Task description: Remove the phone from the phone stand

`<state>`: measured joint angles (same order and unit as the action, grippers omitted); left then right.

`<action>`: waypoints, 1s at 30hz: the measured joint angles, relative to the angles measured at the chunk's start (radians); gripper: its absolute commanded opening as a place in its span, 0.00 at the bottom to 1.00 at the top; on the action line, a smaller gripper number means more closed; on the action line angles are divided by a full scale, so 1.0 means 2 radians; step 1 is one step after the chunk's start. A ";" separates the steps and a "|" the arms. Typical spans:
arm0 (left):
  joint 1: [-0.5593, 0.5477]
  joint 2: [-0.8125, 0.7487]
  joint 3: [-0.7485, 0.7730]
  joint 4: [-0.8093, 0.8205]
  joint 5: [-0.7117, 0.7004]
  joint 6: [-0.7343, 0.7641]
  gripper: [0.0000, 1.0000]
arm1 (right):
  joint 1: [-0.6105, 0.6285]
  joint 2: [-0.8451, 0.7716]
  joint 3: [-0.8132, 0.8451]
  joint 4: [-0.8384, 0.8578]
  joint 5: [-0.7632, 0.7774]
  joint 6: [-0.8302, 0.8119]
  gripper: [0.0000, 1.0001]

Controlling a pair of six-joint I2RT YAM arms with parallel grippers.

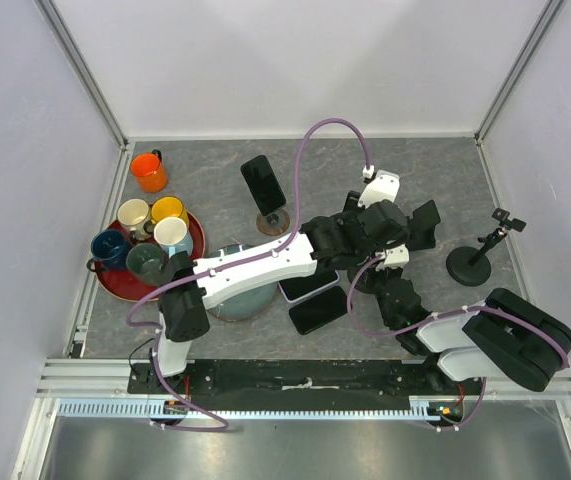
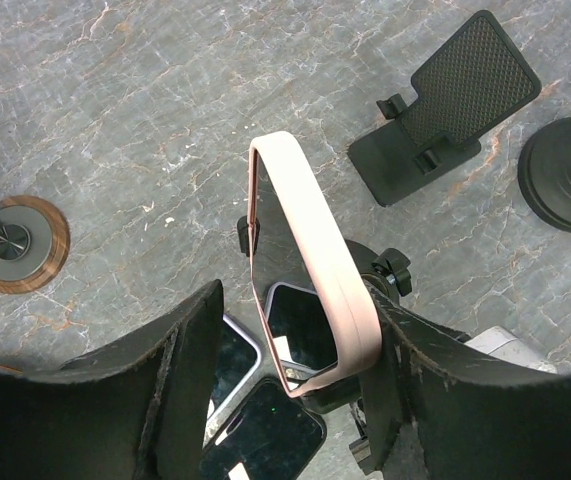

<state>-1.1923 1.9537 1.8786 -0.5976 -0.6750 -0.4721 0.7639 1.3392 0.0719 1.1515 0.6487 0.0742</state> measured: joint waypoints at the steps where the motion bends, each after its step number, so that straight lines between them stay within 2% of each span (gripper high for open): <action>1: 0.000 0.000 0.000 0.000 0.000 0.000 0.59 | 0.000 0.000 0.000 0.000 0.000 0.000 0.00; 7: 0.000 0.000 0.000 0.000 0.000 -0.002 0.57 | 0.000 0.001 0.001 0.000 0.002 0.000 0.00; 11: 0.001 0.001 0.000 -0.002 0.001 -0.005 0.47 | 0.001 0.001 0.001 0.000 0.002 0.000 0.00; 12: 0.001 0.001 0.000 -0.002 0.002 -0.007 0.41 | 0.002 0.001 0.001 0.000 0.002 0.000 0.00; 14: 0.002 0.001 -0.001 -0.003 0.004 -0.011 0.36 | 0.002 0.001 0.001 0.000 0.003 0.000 0.00; 17: 0.004 0.001 -0.006 0.002 0.011 -0.015 0.21 | 0.002 0.003 0.002 -0.001 0.004 0.000 0.00; 18: 0.005 0.000 -0.010 0.002 0.010 -0.015 0.11 | 0.002 0.004 0.003 0.000 0.004 0.000 0.00; 20: 0.010 -0.006 -0.018 0.005 0.011 -0.017 0.02 | 0.003 0.005 0.004 0.000 0.006 0.000 0.00; 30: 0.032 -0.048 -0.083 0.061 0.056 -0.018 0.02 | 0.005 0.009 0.007 0.003 0.005 -0.003 0.00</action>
<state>-1.1286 1.8584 1.7123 -0.4763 -0.5625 -0.5076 0.7731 1.3567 0.0864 1.1568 0.6590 0.0685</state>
